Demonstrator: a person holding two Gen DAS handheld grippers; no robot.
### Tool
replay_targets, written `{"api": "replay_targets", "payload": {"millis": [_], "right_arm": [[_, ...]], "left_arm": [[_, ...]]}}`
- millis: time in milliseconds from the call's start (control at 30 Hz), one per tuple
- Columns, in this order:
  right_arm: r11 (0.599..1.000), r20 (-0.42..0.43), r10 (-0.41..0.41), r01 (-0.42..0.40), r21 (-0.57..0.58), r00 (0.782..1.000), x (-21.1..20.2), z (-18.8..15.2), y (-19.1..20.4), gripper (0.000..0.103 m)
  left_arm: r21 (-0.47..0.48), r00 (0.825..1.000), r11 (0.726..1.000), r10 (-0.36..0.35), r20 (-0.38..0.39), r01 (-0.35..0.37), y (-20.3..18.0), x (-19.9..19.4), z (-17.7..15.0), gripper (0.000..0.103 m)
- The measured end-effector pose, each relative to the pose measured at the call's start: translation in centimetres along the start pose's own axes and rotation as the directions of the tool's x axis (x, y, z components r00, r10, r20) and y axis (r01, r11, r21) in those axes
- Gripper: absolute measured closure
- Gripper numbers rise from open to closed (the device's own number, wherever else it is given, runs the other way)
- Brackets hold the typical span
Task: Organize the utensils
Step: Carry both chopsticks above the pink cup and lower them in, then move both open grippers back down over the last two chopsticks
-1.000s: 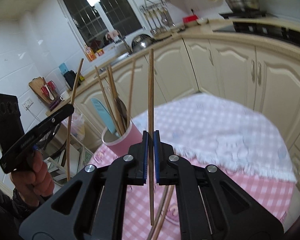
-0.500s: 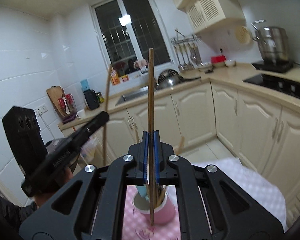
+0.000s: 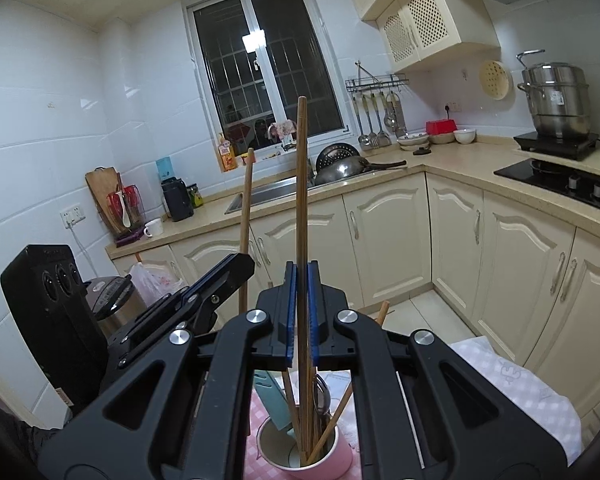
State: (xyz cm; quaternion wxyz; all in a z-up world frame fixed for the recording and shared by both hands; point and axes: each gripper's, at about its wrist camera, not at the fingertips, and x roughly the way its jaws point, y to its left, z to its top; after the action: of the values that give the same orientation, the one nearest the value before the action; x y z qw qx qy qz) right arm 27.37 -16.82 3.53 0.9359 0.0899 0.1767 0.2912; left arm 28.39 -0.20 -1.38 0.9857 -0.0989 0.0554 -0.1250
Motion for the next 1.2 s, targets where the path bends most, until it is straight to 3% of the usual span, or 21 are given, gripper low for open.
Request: {"api": "replay_targets", "payload": {"millis": [567,600,633,667,700,733,767,867,933,1000,1200], "right_arm": [[0.999,-0.074,-0.026,0.024,-0.027,0.997,2.2,-2.6,-0.5,0.097],[0.999,-0.088,-0.023,0.021,-0.026,0.996,2.4,-2.8,-0.5,0.096],[1.0,-0.107,-0.02,0.017,-0.02,0.994,2.5,-3.0,-0.7,0.096],[1.0,-0.129,-0.018,0.017,-0.011,0.991,2.6,-3.3,-0.9,0.091],[1.0,-0.138,-0.023,0.023,-0.002,0.99,2.6,-3.5,-1.2,0.067],[1.0,-0.141,-0.027,0.029,0.011,0.99,2.5,-3.5,-1.5,0.045],[0.998,-0.124,-0.032,0.038,0.043,0.992,1.9,-3.6,-2.1,0.018],[0.995,-0.087,-0.035,0.043,0.092,0.996,0.5,-3.5,-3.2,0.018],[0.991,-0.075,-0.041,0.05,0.12,0.996,-0.2,-3.3,-3.8,0.013],[0.987,-0.064,-0.055,0.064,0.147,0.996,-1.2,-3.1,-4.5,0.006],[0.975,-0.08,-0.099,0.113,0.192,0.992,-2.9,-3.4,-6.3,0.006]], "left_arm": [[-0.007,0.998,1.0,0.018,-0.064,-0.019,1.3,1.5,-4.4,0.098],[-0.006,0.997,1.0,0.007,-0.08,-0.008,1.4,1.5,-4.7,0.096],[-0.005,0.996,1.0,0.004,-0.089,-0.005,1.5,1.4,-4.8,0.088],[-0.003,0.995,1.0,0.004,-0.097,-0.005,1.6,1.3,-4.8,0.078],[-0.006,0.996,1.0,0.009,-0.094,-0.01,1.8,0.9,-4.7,0.054],[-0.014,0.996,1.0,0.013,-0.084,-0.014,1.9,0.4,-4.5,0.039],[-0.019,0.997,1.0,0.015,-0.076,-0.017,2.1,0.0,-4.3,0.036],[-0.012,0.996,1.0,0.024,-0.083,-0.025,2.4,-1.2,-3.3,0.02],[-0.008,0.996,1.0,0.027,-0.087,-0.028,2.5,-1.8,-2.6,0.012],[0.01,0.994,0.999,0.037,-0.103,-0.036,2.2,-2.3,-1.9,0.008],[0.039,0.988,0.999,0.043,-0.146,-0.038,1.4,-3.5,-1.2,0.006]]}}
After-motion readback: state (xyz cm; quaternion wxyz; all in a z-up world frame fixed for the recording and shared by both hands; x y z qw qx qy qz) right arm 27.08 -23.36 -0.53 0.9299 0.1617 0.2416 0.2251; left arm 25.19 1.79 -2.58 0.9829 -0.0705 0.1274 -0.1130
